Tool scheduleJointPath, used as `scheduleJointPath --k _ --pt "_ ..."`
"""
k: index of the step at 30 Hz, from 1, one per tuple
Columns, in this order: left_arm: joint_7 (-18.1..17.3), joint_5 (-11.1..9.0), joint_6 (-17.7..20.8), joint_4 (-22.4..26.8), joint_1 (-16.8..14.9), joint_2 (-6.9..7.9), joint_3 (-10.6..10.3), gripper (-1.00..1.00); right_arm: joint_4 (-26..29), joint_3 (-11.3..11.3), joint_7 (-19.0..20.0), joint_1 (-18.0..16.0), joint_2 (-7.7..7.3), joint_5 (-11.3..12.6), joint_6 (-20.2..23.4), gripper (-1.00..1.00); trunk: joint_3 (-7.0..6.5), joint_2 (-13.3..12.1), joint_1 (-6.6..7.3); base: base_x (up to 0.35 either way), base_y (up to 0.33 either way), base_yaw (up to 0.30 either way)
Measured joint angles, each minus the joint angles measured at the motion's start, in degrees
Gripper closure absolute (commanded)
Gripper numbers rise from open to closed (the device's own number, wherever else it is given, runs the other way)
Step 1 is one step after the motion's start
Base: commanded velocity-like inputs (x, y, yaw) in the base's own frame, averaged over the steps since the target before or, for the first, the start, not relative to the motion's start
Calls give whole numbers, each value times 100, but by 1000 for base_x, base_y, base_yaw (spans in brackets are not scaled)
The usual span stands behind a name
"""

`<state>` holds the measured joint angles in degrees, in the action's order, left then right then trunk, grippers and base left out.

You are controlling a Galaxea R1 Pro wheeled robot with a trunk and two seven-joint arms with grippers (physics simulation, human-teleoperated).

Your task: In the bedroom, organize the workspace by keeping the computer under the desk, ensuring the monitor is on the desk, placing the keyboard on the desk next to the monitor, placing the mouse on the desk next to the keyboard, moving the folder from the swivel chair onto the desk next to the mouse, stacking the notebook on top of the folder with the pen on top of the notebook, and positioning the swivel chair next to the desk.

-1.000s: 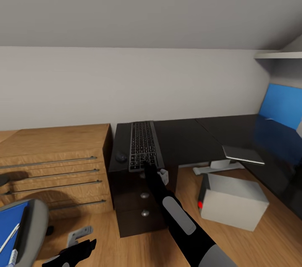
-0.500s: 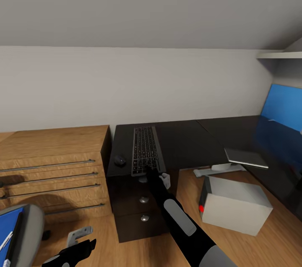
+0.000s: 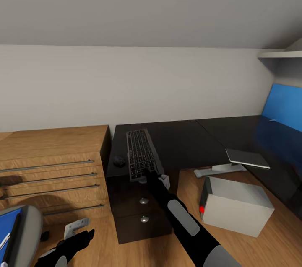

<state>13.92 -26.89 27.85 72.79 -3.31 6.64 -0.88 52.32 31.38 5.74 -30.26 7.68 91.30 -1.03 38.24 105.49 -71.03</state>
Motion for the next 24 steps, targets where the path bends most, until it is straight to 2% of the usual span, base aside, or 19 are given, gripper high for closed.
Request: scheduleJointPath --k 8,11,16,24 --pt "-7 7 -9 5 0 0 8 -100 7 -28 475 -2 -136 10 225 100 143 321 -176 0 0 0" --pt "-8 14 -15 -15 0 0 8 -100 5 -178 491 -2 -143 15 224 100 197 441 -242 0 0 0" --pt "-8 15 -21 -18 0 0 8 -100 1 -301 487 -1 -144 21 222 100 287 642 -352 0 0 0" --pt "-3 16 -25 -18 0 0 8 -100 -4 -346 480 -2 -136 25 221 100 431 963 -527 0 0 0"
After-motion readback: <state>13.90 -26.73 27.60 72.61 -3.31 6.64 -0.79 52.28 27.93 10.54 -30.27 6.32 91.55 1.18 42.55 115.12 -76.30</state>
